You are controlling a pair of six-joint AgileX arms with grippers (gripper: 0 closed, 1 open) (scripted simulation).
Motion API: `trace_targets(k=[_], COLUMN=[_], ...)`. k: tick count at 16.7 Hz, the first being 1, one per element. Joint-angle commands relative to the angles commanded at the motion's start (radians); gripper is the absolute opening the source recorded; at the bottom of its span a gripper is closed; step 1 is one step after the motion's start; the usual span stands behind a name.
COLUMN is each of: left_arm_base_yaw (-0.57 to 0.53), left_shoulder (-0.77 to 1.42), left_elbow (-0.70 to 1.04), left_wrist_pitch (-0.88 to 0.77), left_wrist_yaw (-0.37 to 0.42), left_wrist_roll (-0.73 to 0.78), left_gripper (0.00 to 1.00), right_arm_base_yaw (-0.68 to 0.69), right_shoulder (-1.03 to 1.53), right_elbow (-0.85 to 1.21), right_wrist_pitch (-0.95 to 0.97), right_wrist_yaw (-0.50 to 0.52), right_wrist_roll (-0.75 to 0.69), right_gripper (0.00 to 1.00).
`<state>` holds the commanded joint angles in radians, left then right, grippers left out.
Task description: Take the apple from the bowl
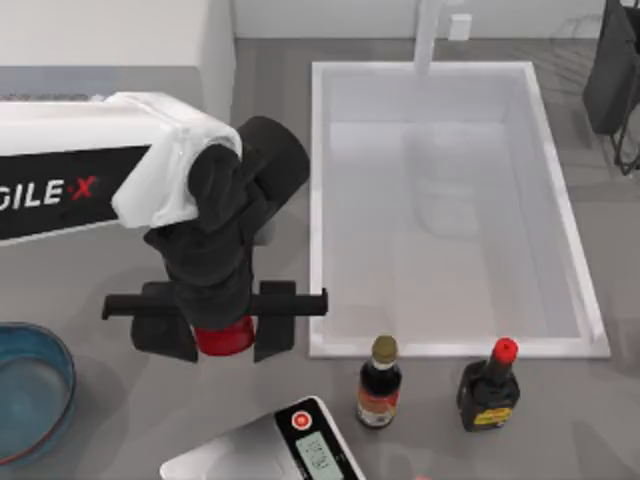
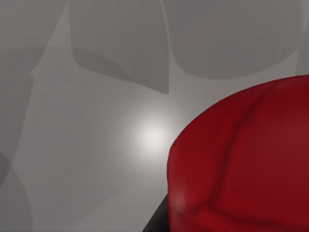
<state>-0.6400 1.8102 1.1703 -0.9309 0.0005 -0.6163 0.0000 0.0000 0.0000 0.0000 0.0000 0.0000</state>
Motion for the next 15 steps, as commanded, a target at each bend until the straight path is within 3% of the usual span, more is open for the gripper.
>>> trace_targets(k=[3,15], left_arm_base_yaw=[0.000,0.000], left_shoulder=[0.000,0.000], left_elbow=[0.000,0.000], left_wrist_pitch=[0.000,0.000], left_wrist_yaw=[0.000,0.000], left_wrist_roll=[0.000,0.000], left_gripper=[0.00,0.90], right_arm_base_yaw=[0.000,0.000], right_shoulder=[0.000,0.000], right_elbow=[0.000,0.000], right_wrist_pitch=[0.000,0.000], right_wrist_yaw=[0.000,0.000], right_wrist_roll=[0.000,0.000], right_gripper=[1.00,1.00])
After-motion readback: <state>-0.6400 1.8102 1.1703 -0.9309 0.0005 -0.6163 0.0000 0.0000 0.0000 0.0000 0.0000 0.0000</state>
